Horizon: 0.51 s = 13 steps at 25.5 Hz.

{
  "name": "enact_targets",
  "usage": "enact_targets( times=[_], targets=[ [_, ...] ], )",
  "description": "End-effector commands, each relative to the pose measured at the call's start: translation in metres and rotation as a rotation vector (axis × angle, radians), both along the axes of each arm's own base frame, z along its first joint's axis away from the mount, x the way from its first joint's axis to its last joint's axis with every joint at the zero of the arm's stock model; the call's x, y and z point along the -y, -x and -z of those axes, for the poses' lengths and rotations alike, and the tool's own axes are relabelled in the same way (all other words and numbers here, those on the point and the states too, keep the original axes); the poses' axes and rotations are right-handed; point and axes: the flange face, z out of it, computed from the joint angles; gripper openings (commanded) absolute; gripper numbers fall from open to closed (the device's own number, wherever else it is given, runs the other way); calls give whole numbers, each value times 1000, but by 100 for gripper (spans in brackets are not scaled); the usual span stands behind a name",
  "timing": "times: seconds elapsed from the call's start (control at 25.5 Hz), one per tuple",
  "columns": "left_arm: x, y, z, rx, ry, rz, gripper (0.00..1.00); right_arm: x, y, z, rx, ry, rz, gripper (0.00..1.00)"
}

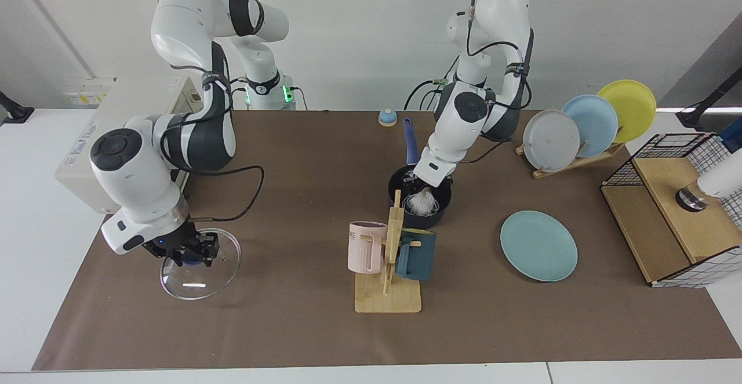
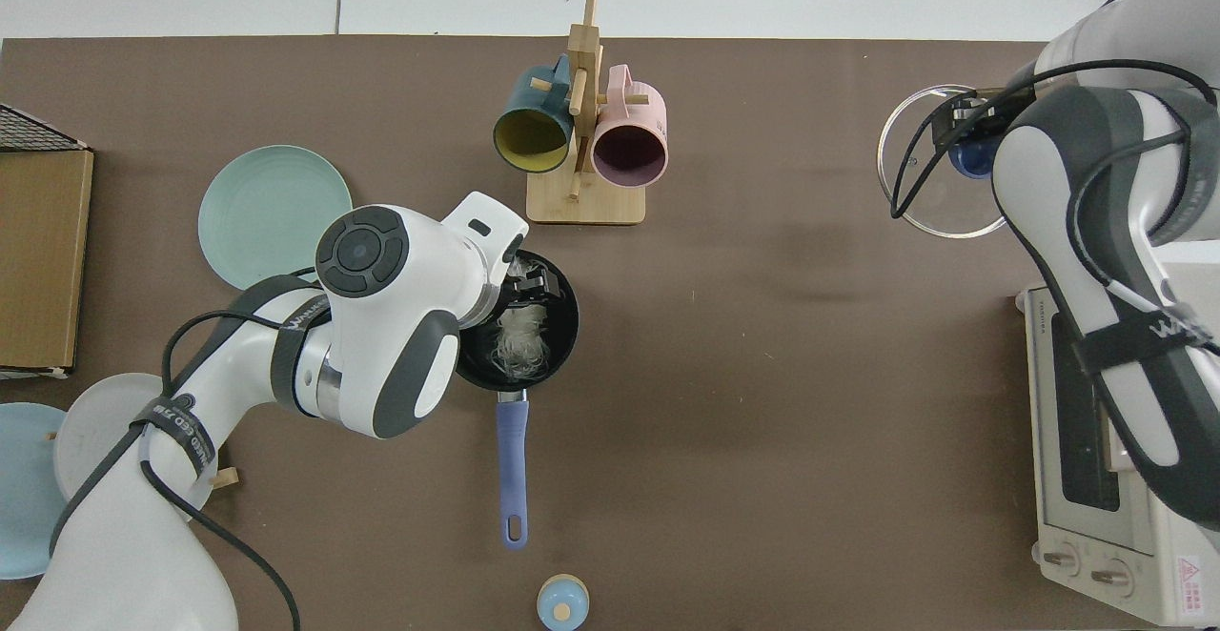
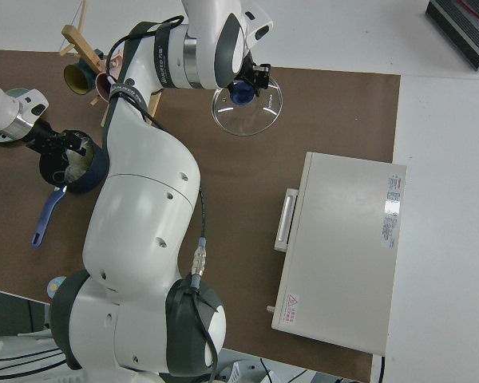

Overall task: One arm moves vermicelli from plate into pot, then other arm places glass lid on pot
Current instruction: 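Carry the vermicelli over the saucepan and release it with the left gripper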

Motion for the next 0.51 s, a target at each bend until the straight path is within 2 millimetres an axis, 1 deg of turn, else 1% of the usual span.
enact_targets(
  times=[0.0, 0.12, 0.24, 0.31, 0.35, 0.39, 0.47],
  targets=[
    [-21, -3, -57, 3, -28, -4, 100, 0, 48, -26, -48, -11, -25, 0],
    [-32, -6, -97, 6, -95, 6, 100, 2, 61, -35, -62, -14, -18, 0],
    [-41, -8, -126, 19, -159, 13, 100, 2, 66, -39, -59, -14, -16, 0],
    [-55, -13, -150, 43, -194, 4, 100, 0, 66, -39, -58, -14, -18, 0],
    [-66, -18, -165, 56, -211, -4, 100, -2, 65, -40, -52, -15, -22, 0],
    [-74, -19, -175, 59, -228, -8, 100, -11, 65, -41, -47, -15, -32, 0],
    [-94, -21, -195, 61, -246, -9, 100, -35, 64, -41, -44, -15, -44, 0]
  ],
)
